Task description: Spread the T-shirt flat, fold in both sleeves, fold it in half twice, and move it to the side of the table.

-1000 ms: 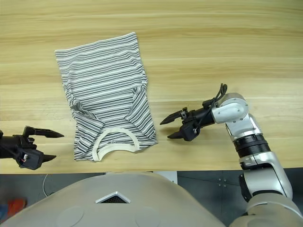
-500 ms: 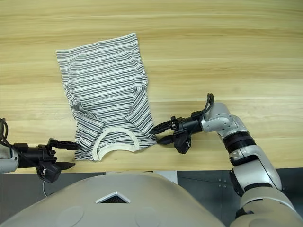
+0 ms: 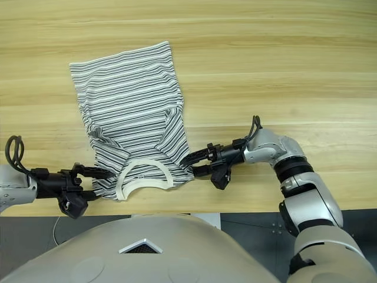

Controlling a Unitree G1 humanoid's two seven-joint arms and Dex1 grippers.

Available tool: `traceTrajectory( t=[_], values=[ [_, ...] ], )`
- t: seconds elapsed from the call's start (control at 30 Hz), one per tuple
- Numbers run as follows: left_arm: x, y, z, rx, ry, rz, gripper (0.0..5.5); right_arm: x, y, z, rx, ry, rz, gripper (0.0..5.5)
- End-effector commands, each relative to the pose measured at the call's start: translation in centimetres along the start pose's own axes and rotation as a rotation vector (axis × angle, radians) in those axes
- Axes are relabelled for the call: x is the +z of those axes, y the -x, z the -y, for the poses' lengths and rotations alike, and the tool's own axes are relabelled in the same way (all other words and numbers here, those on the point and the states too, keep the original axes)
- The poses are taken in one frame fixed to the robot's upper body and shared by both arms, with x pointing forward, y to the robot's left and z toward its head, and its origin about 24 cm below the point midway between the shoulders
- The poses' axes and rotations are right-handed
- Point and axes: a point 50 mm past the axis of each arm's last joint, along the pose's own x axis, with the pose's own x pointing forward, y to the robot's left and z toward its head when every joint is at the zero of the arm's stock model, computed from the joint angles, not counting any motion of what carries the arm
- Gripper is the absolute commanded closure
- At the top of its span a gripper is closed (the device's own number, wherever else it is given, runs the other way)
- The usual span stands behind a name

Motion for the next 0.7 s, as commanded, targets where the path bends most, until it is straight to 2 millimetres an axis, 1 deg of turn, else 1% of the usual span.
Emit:
traceTrajectory(
  t=[0.03, 0.07, 0.2, 0.33, 0.43, 0.53, 0.57, 0.63, 0.67, 0.7],
  values=[
    [0.1, 0.0, -0.1, -0.014, 0.029, 0.003, 2.09, -0.1, -0.8, -2.1, 0.141, -0.064, -0.007, 2.89],
    [0.1, 0.0, -0.1, -0.016, 0.032, 0.001, 2.19, -0.2, -0.8, -2.1, 0.138, -0.061, -0.007, 3.05],
    [0.0, -0.1, -0.3, -0.005, 0.034, -0.01, 3.05, -0.3, -0.8, -1.6, 0.115, -0.055, -0.005, 4.05],
    [-0.1, 0.0, -0.3, -0.003, 0.041, -0.018, 3.66, -0.3, -0.9, -0.7, 0.091, -0.032, 0.001, 4.82],
    [-0.2, 0.2, -0.8, 0.017, 0.046, -0.018, 4.17, -0.4, -0.9, 0.0, 0.072, -0.029, 0.003, 5.4],
    [0.4, 0.5, -2.3, 0.107, 0.13, 0.056, 4.7, -0.3, -0.8, 1.0, 0.027, -0.123, -0.005, 5.4],
    [0.9, 0.6, -2.9, 0.14, 0.183, 0.103, 4.91, -0.2, -0.6, 1.9, 0.004, -0.191, -0.012, 5.4],
    [1.7, 1.0, -3.8, 0.171, 0.322, 0.199, 5.16, 0.3, -0.1, 3.4, -0.016, -0.351, 0.005, 5.4],
    [2.1, 1.4, -3.8, 0.144, 0.43, 0.241, 5.28, 0.5, 0.4, 4.2, -0.02, -0.442, 0.022, 5.4],
    [2.1, 1.8, -3.7, 0.105, 0.545, 0.264, 5.28, 0.7, 1.0, 4.9, -0.02, -0.527, 0.039, 5.4]
  ],
)
